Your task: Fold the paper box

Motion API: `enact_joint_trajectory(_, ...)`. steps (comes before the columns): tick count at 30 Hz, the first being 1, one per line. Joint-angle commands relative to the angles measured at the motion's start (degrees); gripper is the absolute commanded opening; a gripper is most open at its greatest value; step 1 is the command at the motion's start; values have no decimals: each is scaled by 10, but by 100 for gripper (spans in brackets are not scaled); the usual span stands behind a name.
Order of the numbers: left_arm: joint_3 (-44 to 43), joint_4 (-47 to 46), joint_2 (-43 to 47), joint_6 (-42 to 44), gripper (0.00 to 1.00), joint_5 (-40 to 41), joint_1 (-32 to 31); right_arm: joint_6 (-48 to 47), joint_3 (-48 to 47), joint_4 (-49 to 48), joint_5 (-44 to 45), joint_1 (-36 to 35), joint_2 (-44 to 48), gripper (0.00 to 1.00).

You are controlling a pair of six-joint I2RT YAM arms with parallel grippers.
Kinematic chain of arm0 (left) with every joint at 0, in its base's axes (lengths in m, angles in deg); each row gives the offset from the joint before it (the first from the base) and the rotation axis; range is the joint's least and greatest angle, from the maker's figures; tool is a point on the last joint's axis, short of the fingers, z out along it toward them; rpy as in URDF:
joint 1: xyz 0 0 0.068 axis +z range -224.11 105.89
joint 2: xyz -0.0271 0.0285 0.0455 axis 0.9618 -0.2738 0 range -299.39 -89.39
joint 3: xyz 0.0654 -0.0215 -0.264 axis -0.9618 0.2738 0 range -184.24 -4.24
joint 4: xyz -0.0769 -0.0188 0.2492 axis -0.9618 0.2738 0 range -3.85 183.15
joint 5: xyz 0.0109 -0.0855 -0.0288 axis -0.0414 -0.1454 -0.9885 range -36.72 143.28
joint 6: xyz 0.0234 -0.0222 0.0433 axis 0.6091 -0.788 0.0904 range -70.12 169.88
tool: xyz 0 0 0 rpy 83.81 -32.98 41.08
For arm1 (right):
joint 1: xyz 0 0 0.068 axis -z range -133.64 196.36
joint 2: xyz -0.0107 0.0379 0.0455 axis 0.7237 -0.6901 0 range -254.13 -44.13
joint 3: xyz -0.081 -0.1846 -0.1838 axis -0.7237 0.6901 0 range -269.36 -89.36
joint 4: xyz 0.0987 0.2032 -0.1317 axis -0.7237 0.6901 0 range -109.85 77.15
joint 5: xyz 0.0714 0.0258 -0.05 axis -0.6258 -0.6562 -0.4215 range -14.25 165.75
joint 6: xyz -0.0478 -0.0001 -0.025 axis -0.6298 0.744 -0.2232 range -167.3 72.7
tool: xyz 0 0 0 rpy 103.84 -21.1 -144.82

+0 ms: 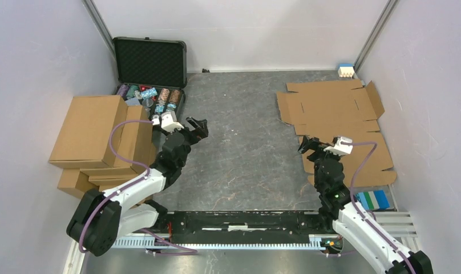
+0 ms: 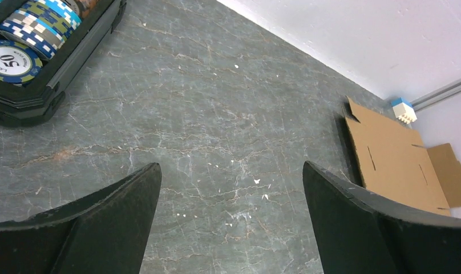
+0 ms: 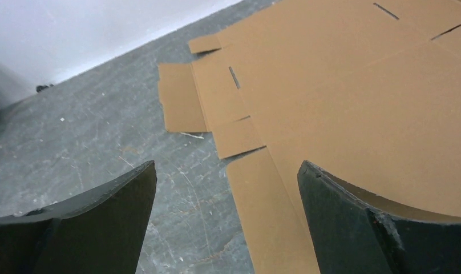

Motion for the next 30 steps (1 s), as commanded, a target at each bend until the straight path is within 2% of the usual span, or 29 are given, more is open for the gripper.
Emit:
enact_joint_trajectory(1,-11,-26,-9,-11,100,-8,-3,2,-26,-4,10,0,-28,98)
enact_joint_trajectory(4,-15,-29,-14,0,100,-30,-3,-21,-31,-32,1,0,-70,98)
enact_joint_trajectory(7,-19,-30,-20,12,100,-50,-3,-37,-77,-4,-8,0,-128,98)
enact_joint_trajectory(14,-51,-29,-57,59,100,-192,-3,-102,-233,89,-112,2,-304,98)
enact_joint_trajectory(21,-50,-32,-60,52,100,-187,-3,-157,-424,183,-183,3,-509,98)
enact_joint_trajectory(26,-42,-39,-56,51,100,-179,-3,-179,-523,215,-151,4,-630,98)
enact_joint_trajectory(30,-41,-42,-55,49,100,-175,-3,-194,-579,240,-111,4,-703,93)
